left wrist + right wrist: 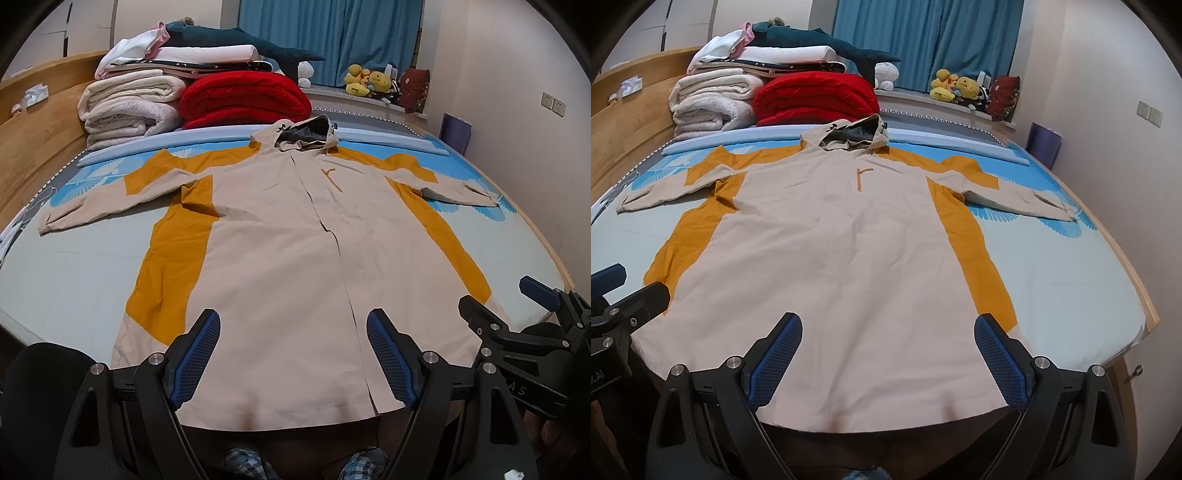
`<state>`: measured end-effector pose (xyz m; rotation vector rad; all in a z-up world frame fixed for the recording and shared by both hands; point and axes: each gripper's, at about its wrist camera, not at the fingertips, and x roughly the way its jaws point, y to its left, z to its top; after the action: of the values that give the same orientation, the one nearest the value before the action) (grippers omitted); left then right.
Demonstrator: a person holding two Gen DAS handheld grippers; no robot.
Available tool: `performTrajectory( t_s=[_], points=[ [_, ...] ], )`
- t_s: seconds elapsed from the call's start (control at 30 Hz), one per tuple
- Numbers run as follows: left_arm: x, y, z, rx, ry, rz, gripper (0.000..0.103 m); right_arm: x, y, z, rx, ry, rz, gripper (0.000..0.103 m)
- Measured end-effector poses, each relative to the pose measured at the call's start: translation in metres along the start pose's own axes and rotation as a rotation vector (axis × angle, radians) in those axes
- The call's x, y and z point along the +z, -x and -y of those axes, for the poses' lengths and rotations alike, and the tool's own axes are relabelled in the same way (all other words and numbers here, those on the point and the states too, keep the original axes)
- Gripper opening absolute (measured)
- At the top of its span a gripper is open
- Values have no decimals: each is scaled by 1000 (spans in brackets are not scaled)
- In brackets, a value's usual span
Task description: Fold large clothes
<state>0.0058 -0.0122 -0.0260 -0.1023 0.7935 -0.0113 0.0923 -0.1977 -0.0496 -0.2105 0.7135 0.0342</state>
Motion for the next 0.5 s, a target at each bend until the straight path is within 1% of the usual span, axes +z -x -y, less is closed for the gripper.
performTrajectory(
  t_s=[0.1, 0.13, 0.2, 0.27, 0.3, 0.37, 0.4, 0.47, 0.5],
  points=[
    [-1, 0, -1, 0, -1, -1, 76, 0, 0, 1, -2, 0, -2, 94],
    [-1, 0, -1, -1, 0, -1, 74, -1, 0, 2, -3, -1, -3, 94],
    [-1, 0, -1, -4, 1, -2, 69, 0, 1, 3, -4, 0, -4, 93],
    [0, 0, -1, -8, 1, -6, 61, -1, 1, 4, -3, 0, -2, 93],
    [0, 0, -1, -12, 2, -10, 59, 0, 1, 3, -1, 0, -2, 92],
    [1, 1, -1, -18, 1, -13, 52, 0, 1, 4, 4, 0, 4, 90],
    [2, 2, -1, -19, -4, -15, 50, 0, 1, 5, 6, -1, 6, 89],
    [4, 4, 1, -11, -17, -19, 43, 1, 1, 6, 12, -5, 4, 87],
    [5, 6, 3, 3, -26, -23, 41, 1, 1, 6, 11, -9, 3, 86]
  ],
)
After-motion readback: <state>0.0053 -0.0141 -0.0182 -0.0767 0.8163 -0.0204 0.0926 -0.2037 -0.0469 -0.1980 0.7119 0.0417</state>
